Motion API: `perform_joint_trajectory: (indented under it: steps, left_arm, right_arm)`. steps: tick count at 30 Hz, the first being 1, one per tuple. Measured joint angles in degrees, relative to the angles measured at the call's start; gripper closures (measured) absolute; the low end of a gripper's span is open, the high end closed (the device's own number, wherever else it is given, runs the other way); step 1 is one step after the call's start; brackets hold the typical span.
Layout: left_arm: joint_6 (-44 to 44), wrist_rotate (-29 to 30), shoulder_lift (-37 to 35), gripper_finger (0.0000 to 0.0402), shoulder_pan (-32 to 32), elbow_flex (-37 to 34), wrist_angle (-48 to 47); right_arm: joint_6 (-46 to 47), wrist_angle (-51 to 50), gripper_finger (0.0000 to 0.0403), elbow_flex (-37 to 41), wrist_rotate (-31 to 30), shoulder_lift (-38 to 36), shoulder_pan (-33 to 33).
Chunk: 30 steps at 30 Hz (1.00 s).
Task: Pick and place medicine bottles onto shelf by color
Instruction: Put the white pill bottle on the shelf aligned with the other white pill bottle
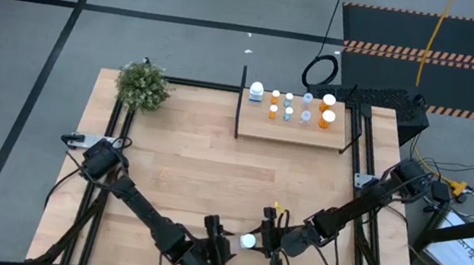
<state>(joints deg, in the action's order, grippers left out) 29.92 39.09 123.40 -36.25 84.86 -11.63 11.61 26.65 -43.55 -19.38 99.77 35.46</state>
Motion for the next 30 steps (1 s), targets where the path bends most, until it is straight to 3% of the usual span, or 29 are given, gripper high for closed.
perform_joint_trajectory:
  steps: [10,15,21,26,30]
  left_arm:
    - [0.0,0.7,-3.2,0.0128,0.3,0.0,-18.6]
    - [-1.4,-0.4,-3.2,0.0128,2.7,0.0,-21.6]
    - [-6.7,-3.8,-3.5,0.0129,6.4,-3.9,-12.8]
    - [-8.7,-5.0,-7.0,0.0129,9.2,-10.9,-3.8]
    - [-10.3,-5.3,-13.8,0.0129,11.2,-19.4,3.9]
  right_arm:
    - [-4.8,-14.1,0.023,0.0,0.2,-17.3,-7.2]
    - [-9.7,-19.7,0.0229,0.0,3.0,-28.0,-15.0]
    - [-15.2,-23.5,0.0228,-0.3,13.4,-35.6,-27.6]
    - [-20.5,-27.6,0.0228,-3.9,20.7,-35.6,-37.4]
    - [-24.5,-29.5,0.0228,-7.1,25.7,-33.1,-44.0]
